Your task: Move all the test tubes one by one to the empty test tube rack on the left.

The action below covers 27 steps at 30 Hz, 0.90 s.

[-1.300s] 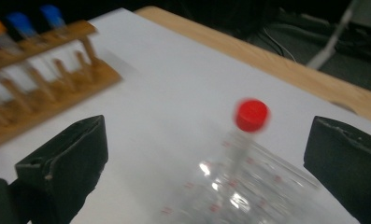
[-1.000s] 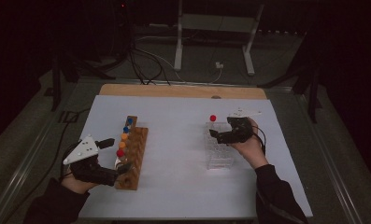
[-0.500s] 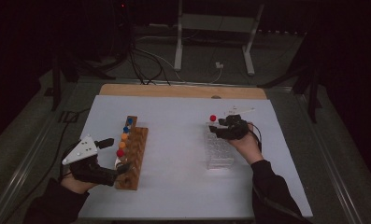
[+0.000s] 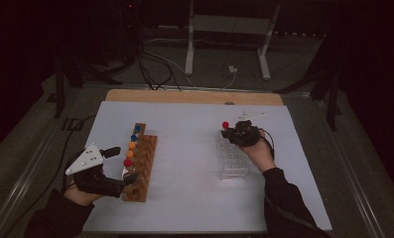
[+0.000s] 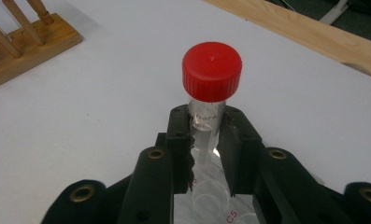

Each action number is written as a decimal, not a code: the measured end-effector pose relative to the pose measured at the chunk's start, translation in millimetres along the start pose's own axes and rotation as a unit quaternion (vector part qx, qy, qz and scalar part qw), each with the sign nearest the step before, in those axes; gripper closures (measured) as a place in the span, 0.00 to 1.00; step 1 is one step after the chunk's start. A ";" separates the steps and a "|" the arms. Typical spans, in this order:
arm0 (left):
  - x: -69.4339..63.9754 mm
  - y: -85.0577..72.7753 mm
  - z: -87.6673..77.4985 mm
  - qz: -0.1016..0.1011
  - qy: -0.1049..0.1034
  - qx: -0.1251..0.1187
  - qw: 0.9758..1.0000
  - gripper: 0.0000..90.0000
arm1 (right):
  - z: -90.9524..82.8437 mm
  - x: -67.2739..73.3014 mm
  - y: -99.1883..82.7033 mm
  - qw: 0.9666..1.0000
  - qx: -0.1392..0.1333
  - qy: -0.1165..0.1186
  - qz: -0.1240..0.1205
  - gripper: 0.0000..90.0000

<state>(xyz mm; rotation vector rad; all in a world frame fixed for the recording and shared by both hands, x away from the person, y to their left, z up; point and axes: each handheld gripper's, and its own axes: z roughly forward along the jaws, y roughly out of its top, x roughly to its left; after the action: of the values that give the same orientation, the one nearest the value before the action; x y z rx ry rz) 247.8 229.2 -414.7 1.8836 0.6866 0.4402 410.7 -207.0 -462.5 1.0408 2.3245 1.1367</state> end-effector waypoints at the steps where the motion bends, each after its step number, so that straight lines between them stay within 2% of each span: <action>1: 0.0 0.0 0.1 0.000 0.001 0.001 1.000 0.01 | -0.5 0.3 0.2 1.000 0.000 -0.001 0.000 0.82; 11: -0.4 0.0 1.3 0.000 -0.002 0.002 1.000 0.01 | -12.9 4.3 10.5 1.000 -0.013 -0.011 -0.018 0.82; 20: -1.9 1.0 2.2 0.002 -0.005 0.004 1.000 0.01 | -34.7 10.4 23.0 0.999 -0.038 -0.023 -0.030 0.82; 27: -4.0 3.2 2.1 0.005 -0.010 0.003 1.000 0.01 | -51.2 17.4 32.4 0.997 -0.057 -0.021 -0.040 0.82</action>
<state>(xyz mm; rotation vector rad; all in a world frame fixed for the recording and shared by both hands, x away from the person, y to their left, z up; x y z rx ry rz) 246.8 224.1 -412.6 1.8954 0.6669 0.4248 384.3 -207.9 -405.3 0.9152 2.2198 1.1891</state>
